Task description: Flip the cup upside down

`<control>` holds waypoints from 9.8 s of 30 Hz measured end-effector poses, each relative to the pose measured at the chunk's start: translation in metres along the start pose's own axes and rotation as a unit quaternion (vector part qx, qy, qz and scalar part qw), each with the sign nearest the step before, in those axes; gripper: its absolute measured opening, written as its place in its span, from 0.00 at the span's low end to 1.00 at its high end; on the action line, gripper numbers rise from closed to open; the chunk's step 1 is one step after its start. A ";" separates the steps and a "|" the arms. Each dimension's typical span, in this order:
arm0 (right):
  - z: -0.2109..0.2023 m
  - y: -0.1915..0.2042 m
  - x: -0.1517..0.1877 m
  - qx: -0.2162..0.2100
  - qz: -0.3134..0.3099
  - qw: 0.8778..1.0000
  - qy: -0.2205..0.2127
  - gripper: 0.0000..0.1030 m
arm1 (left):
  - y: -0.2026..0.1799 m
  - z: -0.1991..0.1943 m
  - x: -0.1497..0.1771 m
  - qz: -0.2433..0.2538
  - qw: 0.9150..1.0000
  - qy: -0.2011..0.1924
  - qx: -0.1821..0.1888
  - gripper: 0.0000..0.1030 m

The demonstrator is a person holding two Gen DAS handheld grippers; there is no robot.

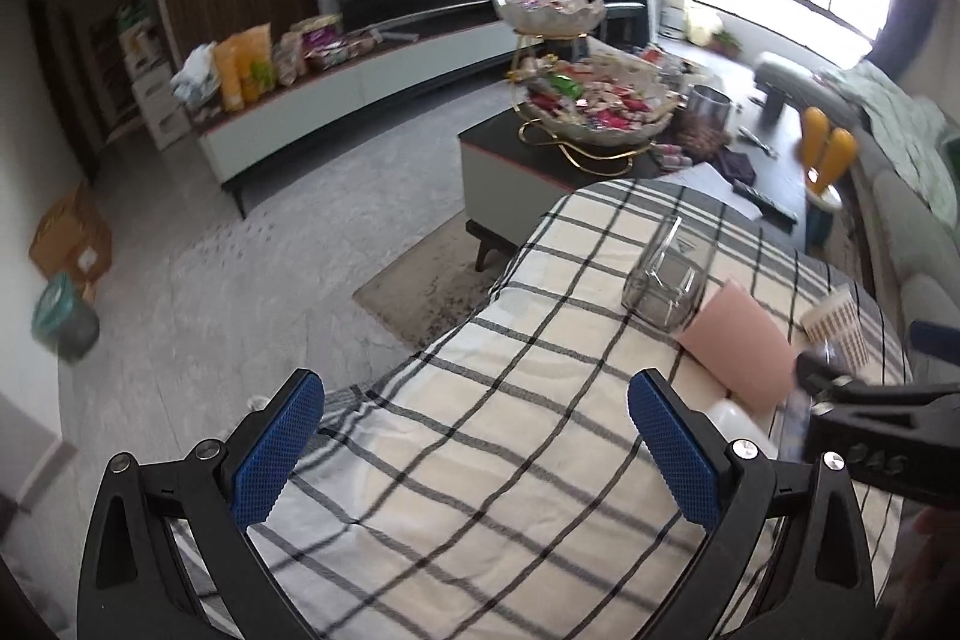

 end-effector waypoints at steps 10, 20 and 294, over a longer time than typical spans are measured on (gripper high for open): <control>0.070 0.022 -0.020 -0.042 -0.091 0.992 0.080 0.97 | -0.005 0.045 -0.007 -0.062 0.998 0.021 -0.013 1.00; 0.119 0.040 -0.016 -0.059 -0.157 0.976 0.142 0.95 | -0.018 0.084 -0.002 -0.067 0.996 0.058 -0.012 1.00; -0.189 -0.032 0.217 0.146 0.378 0.906 -0.124 0.98 | -0.032 -0.124 0.075 0.264 0.939 -0.085 0.203 1.00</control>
Point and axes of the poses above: each gripper's, at about its wrist camera, not at the fingertips, and z roughly the way its jaws point, y to its left, x to its underside, the point moved 9 cm from there along z, roughly the way its jaws point, and after that the axes turned 11 degrees about x, right-handed, at the moved point
